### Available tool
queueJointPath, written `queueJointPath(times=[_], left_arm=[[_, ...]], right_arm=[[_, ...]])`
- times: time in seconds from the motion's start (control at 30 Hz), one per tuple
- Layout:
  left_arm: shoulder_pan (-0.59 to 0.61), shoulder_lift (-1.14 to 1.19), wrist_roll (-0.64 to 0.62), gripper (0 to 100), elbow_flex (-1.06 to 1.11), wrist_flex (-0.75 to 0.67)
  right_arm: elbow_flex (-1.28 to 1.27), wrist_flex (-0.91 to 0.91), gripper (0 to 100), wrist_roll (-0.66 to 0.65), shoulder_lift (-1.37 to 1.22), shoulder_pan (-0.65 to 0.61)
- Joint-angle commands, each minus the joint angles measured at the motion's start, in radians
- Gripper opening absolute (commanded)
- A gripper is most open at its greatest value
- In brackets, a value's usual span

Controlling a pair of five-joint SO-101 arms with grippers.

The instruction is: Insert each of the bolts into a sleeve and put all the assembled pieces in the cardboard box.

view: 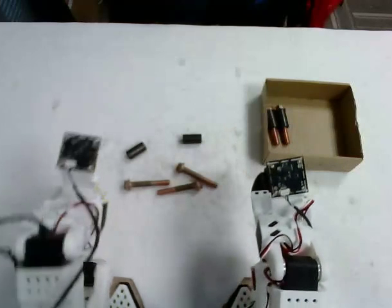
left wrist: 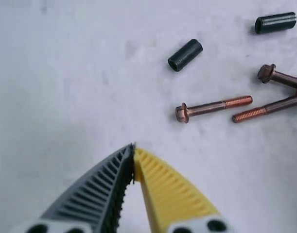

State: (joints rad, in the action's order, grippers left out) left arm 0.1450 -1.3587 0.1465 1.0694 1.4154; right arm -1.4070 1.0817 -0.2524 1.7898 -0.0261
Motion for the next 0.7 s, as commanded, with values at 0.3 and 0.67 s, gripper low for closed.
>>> queueJointPath(times=[0.3, 0.67], left_arm=[[-0.188, 0.582, 0.003, 2, -0.250, -0.051], [-0.188, 0.808, 0.003, 2, -0.256, -0.189]], right_arm=[[-0.011, -0.025, 1.6, 0.011, 0.010, 0.013], [-0.017, -0.025, 1.7, 0.011, 0.012, 0.012]])
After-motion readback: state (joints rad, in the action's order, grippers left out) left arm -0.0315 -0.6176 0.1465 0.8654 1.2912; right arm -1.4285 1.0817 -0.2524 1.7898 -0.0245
